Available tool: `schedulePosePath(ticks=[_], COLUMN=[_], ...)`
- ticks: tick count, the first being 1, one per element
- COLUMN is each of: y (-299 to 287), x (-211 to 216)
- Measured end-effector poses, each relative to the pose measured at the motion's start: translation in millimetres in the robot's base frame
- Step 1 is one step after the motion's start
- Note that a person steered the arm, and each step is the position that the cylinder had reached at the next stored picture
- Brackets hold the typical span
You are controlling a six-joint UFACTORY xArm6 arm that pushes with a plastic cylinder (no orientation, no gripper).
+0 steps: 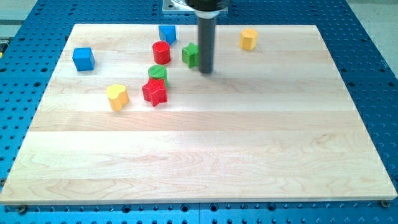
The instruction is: Place the green star to the bottom left of the hexagon
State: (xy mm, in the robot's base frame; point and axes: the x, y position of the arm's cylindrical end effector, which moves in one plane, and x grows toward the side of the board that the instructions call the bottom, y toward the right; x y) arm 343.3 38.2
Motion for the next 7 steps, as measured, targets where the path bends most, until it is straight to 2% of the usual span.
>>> schedulePosePath(ticks=[1, 2, 3, 5, 6, 7], y=[-24, -57, -67, -60, -56, -23], x=[38, 34, 5, -24, -17, -1])
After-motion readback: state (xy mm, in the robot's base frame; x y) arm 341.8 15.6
